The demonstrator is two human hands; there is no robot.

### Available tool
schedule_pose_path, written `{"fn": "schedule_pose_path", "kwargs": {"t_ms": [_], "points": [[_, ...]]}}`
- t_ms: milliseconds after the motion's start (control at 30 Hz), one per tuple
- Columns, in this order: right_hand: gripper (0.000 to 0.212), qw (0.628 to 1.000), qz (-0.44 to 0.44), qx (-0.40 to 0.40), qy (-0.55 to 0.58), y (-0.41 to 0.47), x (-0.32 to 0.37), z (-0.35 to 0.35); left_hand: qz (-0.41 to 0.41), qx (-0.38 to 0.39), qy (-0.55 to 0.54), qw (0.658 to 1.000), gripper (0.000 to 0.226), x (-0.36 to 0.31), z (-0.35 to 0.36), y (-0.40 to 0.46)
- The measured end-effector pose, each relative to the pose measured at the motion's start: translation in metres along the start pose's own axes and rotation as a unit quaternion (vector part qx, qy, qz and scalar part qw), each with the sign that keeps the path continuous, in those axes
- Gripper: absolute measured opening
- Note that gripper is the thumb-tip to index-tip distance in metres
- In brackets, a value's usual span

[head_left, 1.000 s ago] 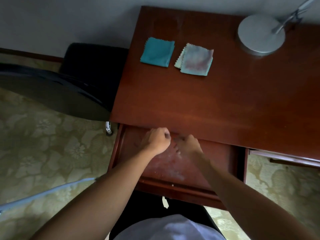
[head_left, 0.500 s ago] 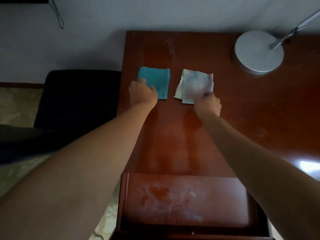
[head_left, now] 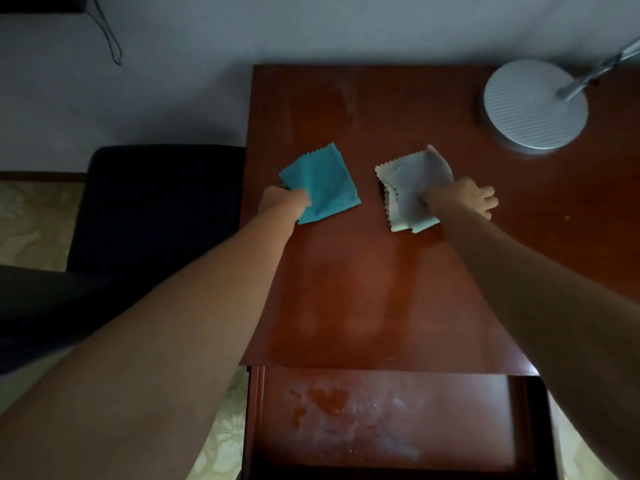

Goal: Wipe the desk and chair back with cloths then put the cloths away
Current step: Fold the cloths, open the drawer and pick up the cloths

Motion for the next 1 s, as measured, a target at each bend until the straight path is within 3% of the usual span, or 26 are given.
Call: {"fn": "schedule_pose_path", "kwargs": {"t_ms": [133, 267, 367, 433, 667, 833, 1000], "points": [[0.043, 0.979, -0.019, 0.105, 0.175, -0.015, -0.009, 0.003, -0.015, 0.037, -0.156, 0.987, 0.039, 0.008, 0.004, -0.028], [0.054, 0.931, -0.032, 0.178, 0.318, -0.051, -0.022, -0.008, -0.011, 0.058, -0.249, 0.967, 0.025, 0.022, 0.007, -0.064], [0.047, 0.887, -0.035, 0.263, 0.378, -0.081, -0.048, -0.012, -0.001, 0.097, -0.309, 0.946, 0.029, 0.037, 0.010, -0.103], [0.036, 0.859, -0.019, 0.307, 0.409, -0.098, -0.070, -0.009, 0.030, 0.093, -0.295, 0.950, 0.035, 0.048, 0.008, -0.125], [0.025, 0.840, -0.062, 0.377, 0.385, -0.159, -0.166, 0.007, 0.068, 0.128, -0.236, 0.961, 0.046, 0.126, 0.019, -0.208], [0.039, 0.844, -0.061, 0.423, 0.324, -0.195, -0.234, 0.031, 0.045, 0.168, -0.188, 0.967, 0.046, 0.190, 0.032, -0.246], [0.017, 0.870, -0.065, 0.411, 0.264, -0.213, -0.279, 0.049, 0.022, 0.203, -0.149, 0.967, 0.045, 0.238, 0.046, -0.260]]}}
Point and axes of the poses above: each hand's wrist, its own y-axis towards the middle knuckle, its own z-axis out of the palm, x = y × z, the point moved 7 cm from there along y, towards the middle knuckle, and after that the axes turned 7 degrees about y, right-handed, at the moved point
